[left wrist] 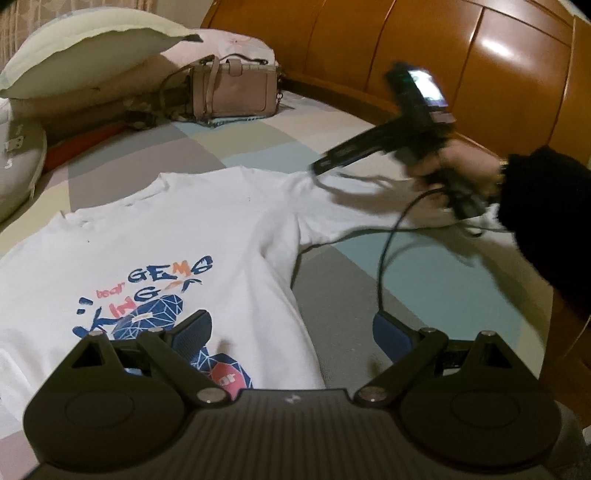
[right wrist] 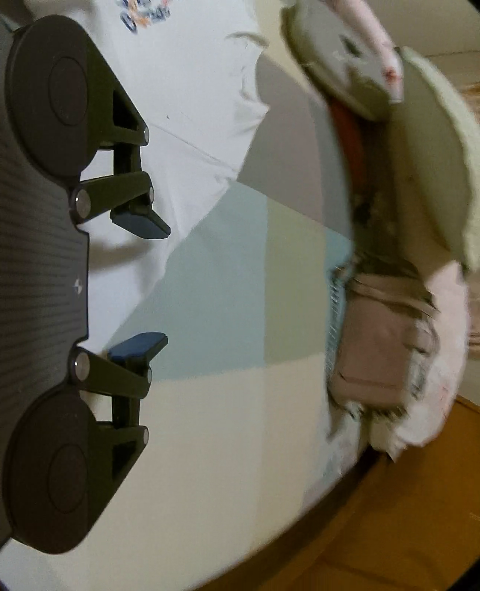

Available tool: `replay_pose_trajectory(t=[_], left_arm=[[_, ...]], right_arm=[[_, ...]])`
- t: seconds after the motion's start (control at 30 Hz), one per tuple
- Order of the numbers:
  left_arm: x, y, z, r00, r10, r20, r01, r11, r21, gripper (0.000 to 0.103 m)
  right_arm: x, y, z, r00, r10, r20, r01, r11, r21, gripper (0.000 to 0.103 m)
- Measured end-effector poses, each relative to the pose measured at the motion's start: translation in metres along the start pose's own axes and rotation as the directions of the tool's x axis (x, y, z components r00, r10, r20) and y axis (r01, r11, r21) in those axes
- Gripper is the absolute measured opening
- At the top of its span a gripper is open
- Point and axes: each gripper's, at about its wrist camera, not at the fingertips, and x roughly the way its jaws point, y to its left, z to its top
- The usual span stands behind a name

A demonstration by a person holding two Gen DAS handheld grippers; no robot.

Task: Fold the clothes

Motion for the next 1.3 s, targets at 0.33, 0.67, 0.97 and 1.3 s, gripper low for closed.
replay_pose_trajectory(t=[0.33,0.67,0.97,1.3], left_arm=[[-0.003,-0.014,0.001,1.000,-0.012,0.000,0.012,1.000,0.010,0.094],[0.004,-0.059,0.014,1.000,0.004,-0.031,-0.002,0.997,0.081,0.094],[0.004,-0.093,0.018,0.999,0.006,-0.038,-0.001,0.992,0.128,0.094],[0.002,-0.105,0.021,0.999,0.017,-0.045,-0.011,0.989,0.146,0.094]], right_arm=[[-0.125,-0.141,-0.081,0.946,-0.317,-0.059,0.321,0.944,0.078,0.062],[-0.127,-0.190,-0.141,0.968,-0.243,-0.065,0.250,0.952,0.177,0.032],[-0.127,-0.190,-0.124,0.948,-0.318,0.008,0.312,0.935,0.172,0.017],[-0.123,-0.141,-0.107,0.981,-0.172,0.095,0.147,0.963,0.228,0.055]])
